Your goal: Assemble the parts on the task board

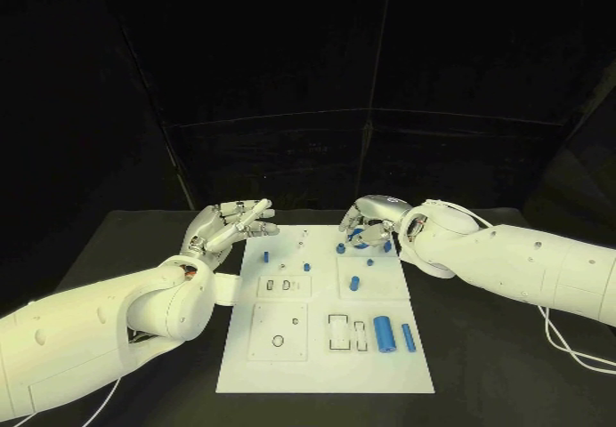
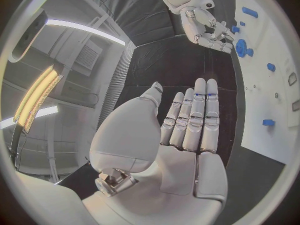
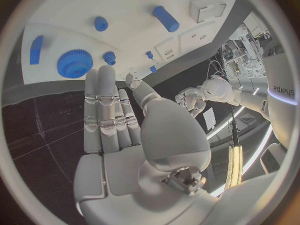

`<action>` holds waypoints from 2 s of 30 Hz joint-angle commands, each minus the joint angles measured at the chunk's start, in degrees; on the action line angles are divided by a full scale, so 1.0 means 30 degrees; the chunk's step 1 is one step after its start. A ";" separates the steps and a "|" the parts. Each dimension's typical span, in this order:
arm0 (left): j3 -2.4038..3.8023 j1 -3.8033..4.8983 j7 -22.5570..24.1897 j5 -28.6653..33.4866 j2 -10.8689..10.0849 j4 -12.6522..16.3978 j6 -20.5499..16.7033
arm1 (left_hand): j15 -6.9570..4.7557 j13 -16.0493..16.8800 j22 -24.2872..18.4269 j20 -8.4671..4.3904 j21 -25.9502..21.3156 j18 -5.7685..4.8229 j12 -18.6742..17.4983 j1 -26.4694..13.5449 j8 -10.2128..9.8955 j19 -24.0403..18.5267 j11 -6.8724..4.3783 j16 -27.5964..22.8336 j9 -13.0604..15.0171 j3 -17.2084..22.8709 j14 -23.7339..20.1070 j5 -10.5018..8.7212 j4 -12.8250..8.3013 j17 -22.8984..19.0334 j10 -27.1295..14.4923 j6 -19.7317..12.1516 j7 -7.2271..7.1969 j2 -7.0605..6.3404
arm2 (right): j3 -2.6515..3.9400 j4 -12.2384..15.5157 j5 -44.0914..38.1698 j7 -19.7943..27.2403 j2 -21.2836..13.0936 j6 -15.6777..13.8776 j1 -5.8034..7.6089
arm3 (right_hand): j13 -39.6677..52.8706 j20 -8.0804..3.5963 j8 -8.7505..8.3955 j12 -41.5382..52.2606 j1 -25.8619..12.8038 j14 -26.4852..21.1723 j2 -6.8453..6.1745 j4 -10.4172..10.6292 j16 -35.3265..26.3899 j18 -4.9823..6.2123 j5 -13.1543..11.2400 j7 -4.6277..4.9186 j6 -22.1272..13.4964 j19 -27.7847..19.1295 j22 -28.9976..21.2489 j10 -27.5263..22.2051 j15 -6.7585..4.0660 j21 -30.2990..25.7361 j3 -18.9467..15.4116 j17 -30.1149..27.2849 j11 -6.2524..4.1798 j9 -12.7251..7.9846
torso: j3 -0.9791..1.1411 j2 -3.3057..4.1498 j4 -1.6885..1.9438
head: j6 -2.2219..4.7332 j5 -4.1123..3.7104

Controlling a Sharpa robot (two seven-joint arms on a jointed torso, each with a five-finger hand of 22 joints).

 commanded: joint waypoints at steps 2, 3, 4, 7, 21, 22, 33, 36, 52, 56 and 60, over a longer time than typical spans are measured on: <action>0.0020 0.0032 -0.0135 -0.0176 -0.0008 0.0130 0.0667 | 0.0006 -0.0018 0.0036 -0.0035 0.0095 0.0106 -0.0086 0.0130 -0.0123 0.0161 -0.0022 -0.0083 -0.0033 -0.0007 0.0121 0.0063 -0.0077 0.0030 0.0178 0.0151 0.0045 0.0014 | 0.0025 -0.0014 -0.1983 -0.1042 0.0105 0.0852 0.0068 | 0.0011 0.0067 -0.0017 0.0036 -0.0028 0.0478 -0.0220 0.0092 0.1020 0.0228 -0.0092 -0.0023 -0.0207 -0.0136 0.0290 -0.0274 0.0092 0.0501 0.0121 0.0801 -0.0033 0.0014 | -0.0017 0.0322 0.0071 | 0.0054 -0.0080; 0.0020 0.0032 -0.0144 -0.0176 -0.0004 0.0144 0.0684 | 0.0004 -0.0019 0.0038 -0.0038 0.0102 0.0105 -0.0094 0.0129 -0.0129 0.0176 -0.0022 -0.0086 -0.0033 -0.0012 0.0128 0.0064 -0.0080 0.0036 0.0180 0.0153 0.0045 0.0016 | 0.0026 -0.0050 -0.2026 -0.1073 0.0150 0.0913 0.0068 | 0.0018 0.0074 -0.0016 0.0047 -0.0037 0.0543 -0.0228 0.0113 0.1676 0.0229 -0.0098 -0.0028 -0.0237 -0.0126 0.0377 -0.0300 0.0090 0.0654 0.0127 0.1441 -0.0036 0.0018 | -0.0021 0.0340 0.0085 | 0.0023 -0.0092; 0.0020 0.0032 -0.0151 -0.0177 0.0000 0.0153 0.0699 | 0.0004 -0.0019 0.0039 -0.0039 0.0104 0.0105 -0.0096 0.0128 -0.0131 0.0180 -0.0023 -0.0087 -0.0033 -0.0013 0.0130 0.0064 -0.0080 0.0038 0.0181 0.0153 0.0045 0.0017 | 0.0026 -0.0080 -0.2057 -0.1096 0.0187 0.0952 0.0069 | 0.0028 0.0080 -0.0008 0.0062 -0.0039 0.0597 -0.0211 0.0143 0.2546 0.0230 -0.0098 -0.0012 -0.0254 -0.0120 0.0484 -0.0315 0.0104 0.0839 0.0148 0.2315 -0.0051 0.0024 | -0.0025 0.0366 0.0094 | 0.0029 -0.0096; 0.0021 0.0032 -0.0173 -0.0177 0.0022 0.0161 0.0742 | 0.0002 -0.0019 0.0042 -0.0043 0.0113 0.0105 -0.0107 0.0127 -0.0139 0.0200 -0.0023 -0.0092 -0.0034 -0.0018 0.0135 0.0064 -0.0084 0.0045 0.0182 0.0155 0.0044 0.0021 | 0.0027 -0.0162 -0.2163 -0.1151 0.0298 0.1041 0.0069 | 0.0045 0.0104 0.0001 0.0086 -0.0036 0.0679 -0.0207 0.0203 0.4626 0.0235 -0.0094 -0.0028 -0.0291 -0.0143 0.0805 -0.0349 0.0126 0.1386 0.0223 0.4327 -0.0033 0.0033 | -0.0030 0.0391 0.0106 | -0.0006 -0.0099; 0.0021 0.0035 -0.0259 -0.0177 0.0076 0.0188 0.0860 | -0.0003 -0.0021 0.0051 -0.0053 0.0139 0.0103 -0.0138 0.0120 -0.0164 0.0254 -0.0022 -0.0107 -0.0036 -0.0035 0.0145 0.0064 -0.0092 0.0064 0.0181 0.0153 0.0048 0.0030 | 0.0031 -0.0887 -0.2329 -0.1293 0.0973 0.1613 0.0068 | 0.0063 0.0189 0.0006 0.0158 -0.0119 0.0775 -0.0148 0.0415 0.9827 -0.0203 -0.0083 -0.0081 -0.0313 0.1004 0.4358 -0.0045 0.0112 0.4601 0.0749 0.9479 -0.0083 0.0040 | -0.0016 0.0458 0.0126 | -0.0208 -0.0131; 0.0021 0.0035 -0.0268 -0.0177 0.0082 0.0189 0.0868 | -0.0003 -0.0022 0.0055 -0.0057 0.0149 0.0102 -0.0151 0.0118 -0.0175 0.0274 -0.0020 -0.0113 -0.0037 -0.0041 0.0148 0.0065 -0.0096 0.0071 0.0178 0.0150 0.0052 0.0032 | 0.0030 -0.0928 -0.2331 -0.1293 0.1024 0.1650 0.0068 | 0.0061 0.0195 0.0006 0.0159 -0.0121 0.0782 -0.0144 0.0425 1.0040 -0.0233 -0.0081 -0.0084 -0.0311 0.1079 0.4567 -0.0022 0.0111 0.4774 0.0794 0.9688 -0.0089 0.0040 | -0.0018 0.0477 0.0136 | -0.0225 -0.0131; 0.0022 0.0040 -0.0214 -0.0177 0.0052 0.0243 0.0827 | -0.0001 -0.0025 0.0059 -0.0062 0.0163 0.0098 -0.0181 0.0118 -0.0200 0.0306 -0.0014 -0.0131 -0.0041 -0.0054 0.0146 0.0065 -0.0107 0.0084 0.0167 0.0140 0.0063 0.0036 | 0.0030 -0.1520 -0.2335 -0.1255 0.1499 0.2039 0.0065 | 0.0053 0.0228 0.0008 0.0168 -0.0157 0.0804 -0.0093 0.0518 1.1247 -0.0399 -0.0078 -0.0118 -0.0298 0.1464 0.5757 0.0159 0.0089 0.5742 0.1136 1.0891 -0.0126 0.0041 | -0.0020 0.0591 0.0149 | -0.0314 -0.0111; 0.0022 0.0040 -0.0203 -0.0177 0.0065 0.0235 0.0824 | -0.0001 -0.0025 0.0059 -0.0062 0.0163 0.0098 -0.0181 0.0118 -0.0200 0.0306 -0.0014 -0.0131 -0.0041 -0.0054 0.0146 0.0065 -0.0107 0.0084 0.0167 0.0140 0.0063 0.0036 | 0.0028 -0.1736 -0.2335 -0.1209 0.1657 0.2169 0.0064 | 0.0054 0.0236 0.0018 0.0177 -0.0163 0.0812 -0.0069 0.0544 1.1448 -0.0424 -0.0086 -0.0115 -0.0268 0.1528 0.5950 0.0212 0.0083 0.5900 0.1211 1.1093 -0.0142 0.0046 | -0.0009 0.0570 0.0137 | -0.0379 -0.0111; 0.0024 0.0050 -0.0210 -0.0177 0.0004 0.0285 0.0796 | -0.0001 -0.0025 0.0059 -0.0062 0.0163 0.0098 -0.0181 0.0118 -0.0200 0.0306 -0.0014 -0.0131 -0.0041 -0.0054 0.0146 0.0065 -0.0107 0.0084 0.0167 0.0140 0.0063 0.0036 | 0.0021 -0.2161 -0.2325 -0.0995 0.1967 0.2607 0.0058 | 0.0089 0.0254 0.0160 0.0327 -0.0199 0.0745 0.0312 0.0895 1.2282 -0.0527 -0.0447 -0.0132 0.0281 0.1721 0.6826 0.0921 -0.0010 0.6675 0.1923 1.1801 -0.0263 0.0110 | -0.0030 0.0630 0.0151 | -0.0533 -0.0090; 0.0024 0.0051 -0.0212 -0.0177 0.0002 0.0280 0.0792 | 0.0000 -0.0026 0.0061 -0.0065 0.0171 0.0095 -0.0199 0.0127 -0.0214 0.0325 -0.0009 -0.0142 -0.0041 -0.0058 0.0147 0.0065 -0.0121 0.0094 0.0165 0.0140 0.0071 0.0042 | 0.0021 -0.2196 -0.2269 -0.0898 0.2014 0.2558 0.0057 | 0.0122 0.0221 0.0276 0.0419 -0.0123 0.0750 0.0482 0.1002 1.2519 -0.0573 -0.0674 -0.0200 0.0667 0.1857 0.7173 0.1279 -0.0088 0.6947 0.2216 1.2014 -0.0356 0.0156 | -0.0028 0.0632 0.0152 | -0.0533 -0.0100; 0.0024 0.0051 -0.0216 -0.0177 0.0000 0.0277 0.0788 | 0.0000 -0.0026 0.0062 -0.0067 0.0174 0.0094 -0.0206 0.0130 -0.0219 0.0332 -0.0008 -0.0146 -0.0041 -0.0060 0.0147 0.0065 -0.0126 0.0098 0.0164 0.0139 0.0074 0.0045 | 0.0020 -0.2190 -0.2099 -0.0754 0.2046 0.2076 0.0057 | 0.0148 0.0153 0.0348 0.0469 0.0004 0.0738 0.0639 0.1108 1.2723 -0.0610 -0.0967 -0.0277 0.1029 0.1939 0.7458 0.1614 -0.0163 0.7192 0.2609 1.2160 -0.0454 0.0179 | -0.0037 0.0630 0.0155 | -0.0527 -0.0105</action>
